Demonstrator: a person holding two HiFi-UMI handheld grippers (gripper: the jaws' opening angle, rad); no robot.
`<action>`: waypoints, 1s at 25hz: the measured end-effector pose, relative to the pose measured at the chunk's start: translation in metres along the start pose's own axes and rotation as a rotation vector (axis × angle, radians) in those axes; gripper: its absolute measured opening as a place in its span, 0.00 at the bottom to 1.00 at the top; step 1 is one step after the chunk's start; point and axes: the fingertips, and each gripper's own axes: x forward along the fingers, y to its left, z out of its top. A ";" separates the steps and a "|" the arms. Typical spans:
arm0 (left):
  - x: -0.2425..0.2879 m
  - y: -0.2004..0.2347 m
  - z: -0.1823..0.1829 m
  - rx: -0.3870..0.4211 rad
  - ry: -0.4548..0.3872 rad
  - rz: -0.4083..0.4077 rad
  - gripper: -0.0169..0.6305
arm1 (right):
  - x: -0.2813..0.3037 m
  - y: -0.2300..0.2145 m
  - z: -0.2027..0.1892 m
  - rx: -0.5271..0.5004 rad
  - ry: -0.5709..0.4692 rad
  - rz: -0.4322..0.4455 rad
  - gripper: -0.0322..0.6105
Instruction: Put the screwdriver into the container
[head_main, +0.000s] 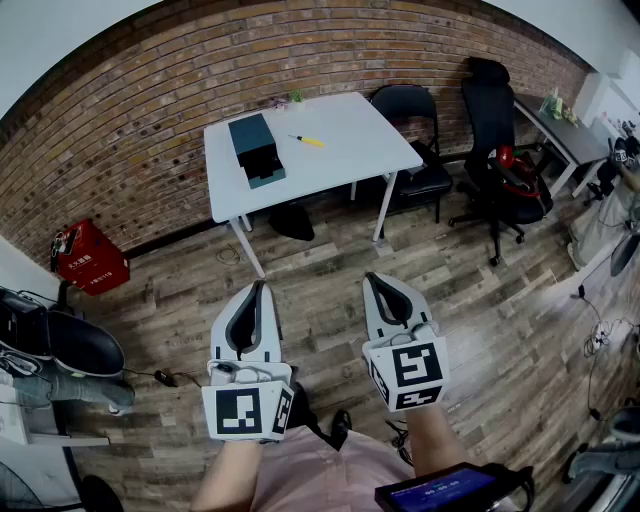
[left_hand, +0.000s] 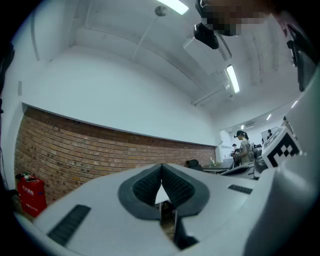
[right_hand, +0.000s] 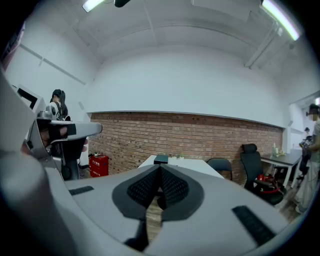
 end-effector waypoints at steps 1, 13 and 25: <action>0.000 -0.001 -0.001 0.001 0.000 0.001 0.05 | -0.001 -0.001 -0.001 -0.001 -0.001 0.001 0.05; -0.006 -0.004 -0.005 -0.002 0.008 0.035 0.05 | -0.004 -0.008 0.003 0.006 -0.038 0.028 0.35; 0.057 0.025 -0.051 -0.028 0.071 0.043 0.05 | 0.069 -0.038 -0.024 -0.006 0.025 0.006 0.35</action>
